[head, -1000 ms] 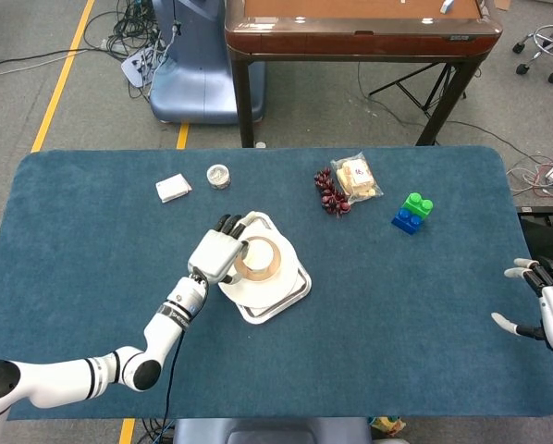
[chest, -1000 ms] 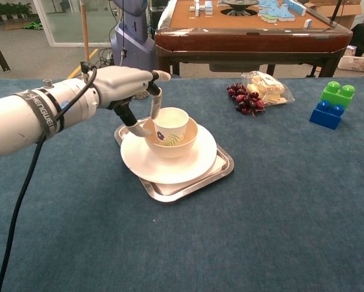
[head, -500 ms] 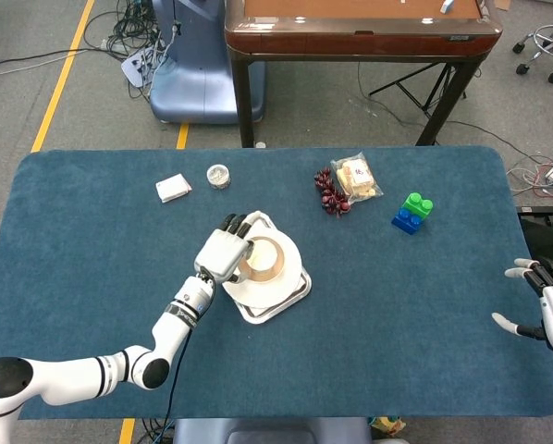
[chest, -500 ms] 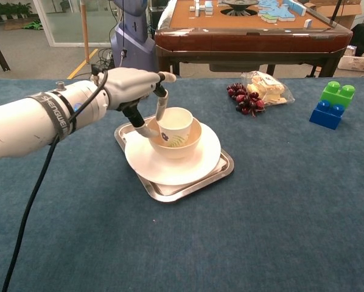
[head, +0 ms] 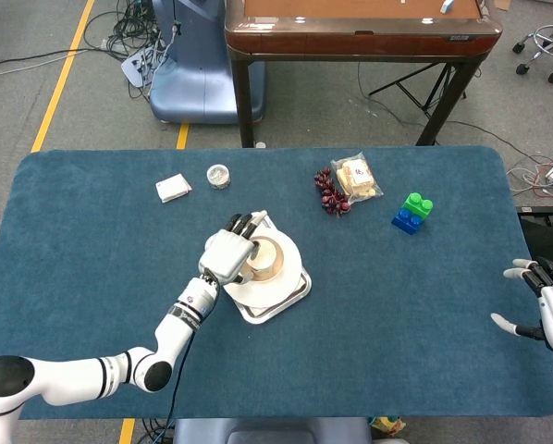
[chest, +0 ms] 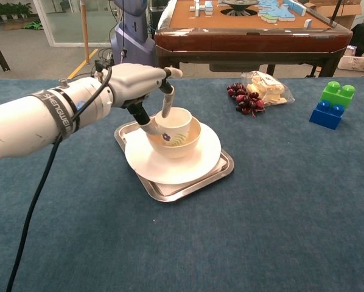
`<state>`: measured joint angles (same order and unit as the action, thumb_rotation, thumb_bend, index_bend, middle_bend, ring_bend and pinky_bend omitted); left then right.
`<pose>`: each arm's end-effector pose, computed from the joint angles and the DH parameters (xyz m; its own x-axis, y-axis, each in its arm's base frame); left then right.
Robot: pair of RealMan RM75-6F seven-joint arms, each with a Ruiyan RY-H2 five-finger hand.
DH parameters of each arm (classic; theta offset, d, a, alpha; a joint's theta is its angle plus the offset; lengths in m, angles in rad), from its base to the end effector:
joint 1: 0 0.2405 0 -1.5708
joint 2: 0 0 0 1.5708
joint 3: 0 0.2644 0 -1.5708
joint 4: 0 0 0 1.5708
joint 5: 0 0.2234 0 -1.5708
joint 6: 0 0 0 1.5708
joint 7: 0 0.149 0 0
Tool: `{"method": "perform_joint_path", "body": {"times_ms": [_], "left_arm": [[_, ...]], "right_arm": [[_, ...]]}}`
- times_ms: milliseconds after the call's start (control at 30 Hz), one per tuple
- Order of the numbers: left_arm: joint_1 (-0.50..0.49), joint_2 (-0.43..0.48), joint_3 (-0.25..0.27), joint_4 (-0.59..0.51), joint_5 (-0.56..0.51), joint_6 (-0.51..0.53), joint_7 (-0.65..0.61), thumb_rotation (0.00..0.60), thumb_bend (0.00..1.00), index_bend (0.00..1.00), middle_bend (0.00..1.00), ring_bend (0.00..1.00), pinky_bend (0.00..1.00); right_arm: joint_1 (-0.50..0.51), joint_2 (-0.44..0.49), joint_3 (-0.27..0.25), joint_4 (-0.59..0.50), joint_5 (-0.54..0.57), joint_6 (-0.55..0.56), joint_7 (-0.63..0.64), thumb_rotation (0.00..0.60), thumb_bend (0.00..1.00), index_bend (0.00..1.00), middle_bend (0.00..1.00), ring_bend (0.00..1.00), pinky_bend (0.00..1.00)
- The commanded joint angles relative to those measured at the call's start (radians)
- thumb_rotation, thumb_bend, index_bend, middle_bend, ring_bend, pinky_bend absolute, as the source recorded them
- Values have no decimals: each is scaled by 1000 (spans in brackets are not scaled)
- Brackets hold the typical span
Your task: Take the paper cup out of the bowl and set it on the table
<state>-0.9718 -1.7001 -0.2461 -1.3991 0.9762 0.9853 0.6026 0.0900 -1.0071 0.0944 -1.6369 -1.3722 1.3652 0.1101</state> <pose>-0.0562 0.3842 -0.0626 0.5540 0.1069 0.8256 0.7521 -0.4896 -0.4412 -0.3457 -0.1983 0.1848 0.3476 -0.0548 0.9360 -0.9286 0.1180 0.3517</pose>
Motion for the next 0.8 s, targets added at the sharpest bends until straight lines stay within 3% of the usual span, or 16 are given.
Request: {"method": "perform_joint_path", "body": {"times_ms": [33, 800], "left_arm": [[-6, -4, -2, 1, -7, 0, 9, 600, 178, 535, 0, 0, 64], [-30, -27, 7, 26, -69, -2, 67, 600, 193, 548, 0, 0, 64]], "right_arm": [[-1, 1, 0, 0, 0, 1, 1, 600, 0, 338, 234, 113, 245], [-1, 6, -1, -1, -2, -1, 15, 600, 0, 338, 234, 113, 245]]}}
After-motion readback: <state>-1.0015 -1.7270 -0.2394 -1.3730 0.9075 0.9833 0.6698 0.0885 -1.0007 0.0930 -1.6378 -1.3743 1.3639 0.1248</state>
